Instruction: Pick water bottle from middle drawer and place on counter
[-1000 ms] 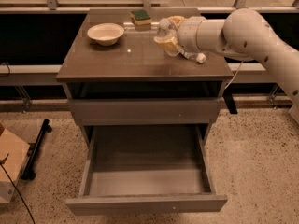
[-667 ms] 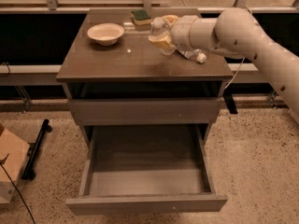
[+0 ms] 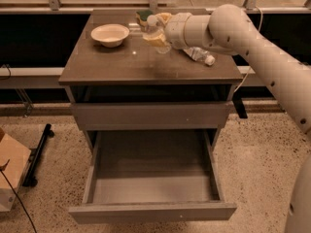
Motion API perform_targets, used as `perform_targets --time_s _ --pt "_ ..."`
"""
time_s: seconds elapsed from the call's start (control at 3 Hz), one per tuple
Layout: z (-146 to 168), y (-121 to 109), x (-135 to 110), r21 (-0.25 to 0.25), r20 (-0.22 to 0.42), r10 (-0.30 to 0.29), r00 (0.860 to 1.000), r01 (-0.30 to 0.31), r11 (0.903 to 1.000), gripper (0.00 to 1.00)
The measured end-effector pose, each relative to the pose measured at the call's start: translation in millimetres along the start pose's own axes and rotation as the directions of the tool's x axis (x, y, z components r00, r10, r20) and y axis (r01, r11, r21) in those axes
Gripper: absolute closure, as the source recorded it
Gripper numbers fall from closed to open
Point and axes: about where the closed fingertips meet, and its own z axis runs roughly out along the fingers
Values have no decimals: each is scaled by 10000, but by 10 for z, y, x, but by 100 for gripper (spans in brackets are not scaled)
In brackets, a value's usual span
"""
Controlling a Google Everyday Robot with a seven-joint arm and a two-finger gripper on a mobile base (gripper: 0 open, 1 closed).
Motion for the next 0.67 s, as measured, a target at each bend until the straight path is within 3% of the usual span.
perform_targets --time_s 0.67 --pt "327 65 86 -345 -93 273 9996 -276 9990 36"
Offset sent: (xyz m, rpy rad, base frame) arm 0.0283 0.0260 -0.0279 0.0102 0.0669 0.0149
